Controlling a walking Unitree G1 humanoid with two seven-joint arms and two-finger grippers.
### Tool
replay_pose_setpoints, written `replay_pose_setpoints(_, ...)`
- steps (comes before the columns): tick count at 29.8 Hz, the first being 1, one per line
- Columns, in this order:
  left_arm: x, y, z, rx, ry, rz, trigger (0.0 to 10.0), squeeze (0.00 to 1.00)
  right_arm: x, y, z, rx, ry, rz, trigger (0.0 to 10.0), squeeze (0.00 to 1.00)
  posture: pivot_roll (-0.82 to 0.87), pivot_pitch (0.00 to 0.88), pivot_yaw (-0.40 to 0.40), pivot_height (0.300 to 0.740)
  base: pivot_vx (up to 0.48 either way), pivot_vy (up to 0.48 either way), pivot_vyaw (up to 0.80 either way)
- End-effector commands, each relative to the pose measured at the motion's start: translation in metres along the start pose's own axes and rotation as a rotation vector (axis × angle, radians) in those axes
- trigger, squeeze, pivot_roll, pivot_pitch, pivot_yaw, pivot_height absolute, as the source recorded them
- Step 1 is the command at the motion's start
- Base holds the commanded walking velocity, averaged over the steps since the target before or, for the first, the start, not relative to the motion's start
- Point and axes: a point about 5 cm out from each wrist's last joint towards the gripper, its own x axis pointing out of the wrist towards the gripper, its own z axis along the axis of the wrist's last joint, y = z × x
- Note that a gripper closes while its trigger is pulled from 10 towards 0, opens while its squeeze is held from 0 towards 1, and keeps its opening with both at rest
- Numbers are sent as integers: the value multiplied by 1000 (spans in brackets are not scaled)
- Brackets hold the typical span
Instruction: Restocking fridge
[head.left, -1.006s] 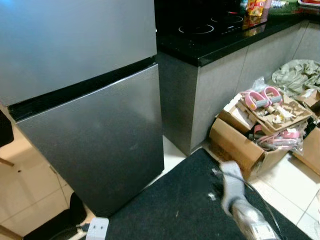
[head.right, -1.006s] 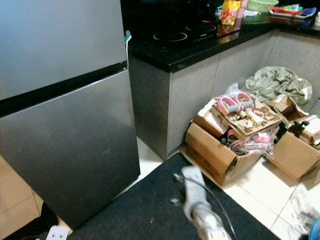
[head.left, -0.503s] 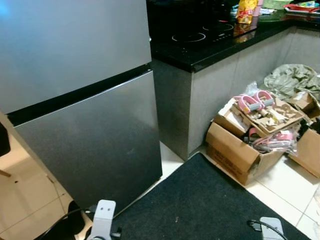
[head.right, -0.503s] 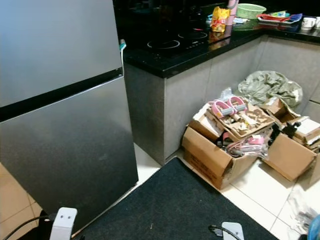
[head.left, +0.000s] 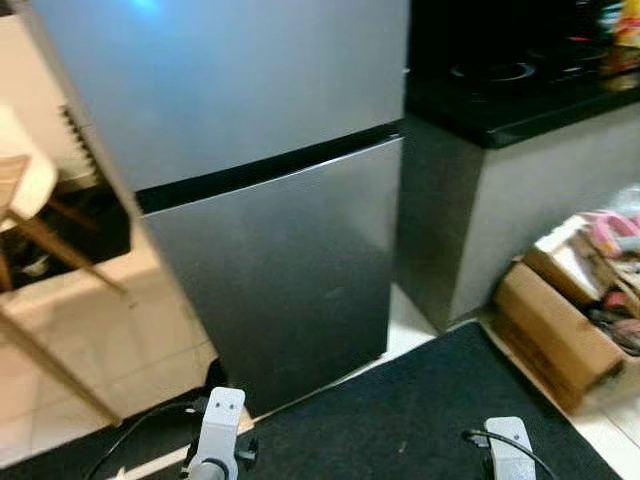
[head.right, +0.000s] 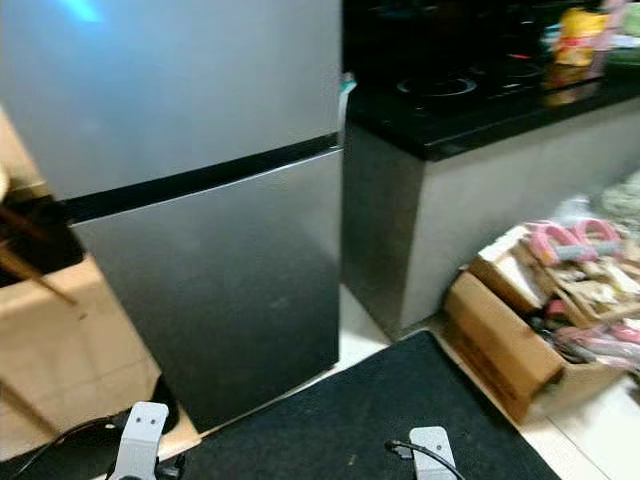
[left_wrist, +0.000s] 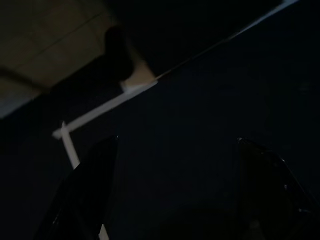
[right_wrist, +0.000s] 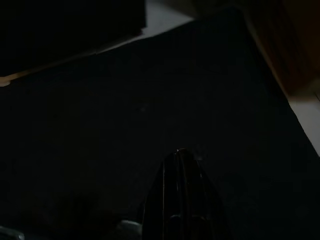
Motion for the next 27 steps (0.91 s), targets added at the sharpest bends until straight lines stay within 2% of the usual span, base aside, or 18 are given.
replay_pose_setpoints(1, -1, 4, 0, -1, -9, 12, 10000, 0, 0, 3, -3, 0, 5, 13, 10000, 0, -53, 37, 52, 740, 0, 0, 800)
replay_pose_setpoints(15, 0, 2, 5, -16, -37, 2, 10000, 0, 1, 5, 0, -1, -12, 30, 10000, 0, -54, 48, 48, 740, 0, 0, 800)
replay_pose_setpoints(17, 0, 3, 8, 24, -48, 10, 10000, 0, 1, 3, 2, 8, -23, 25, 10000, 0, -56, 44, 51, 740, 0, 0, 800)
replay_pose_setpoints(27, 4, -3, 23, 12, -90, -13, 10000, 0, 3, 5, 9, 12, -47, 31, 10000, 0, -47, 33, 45, 740, 0, 0, 800)
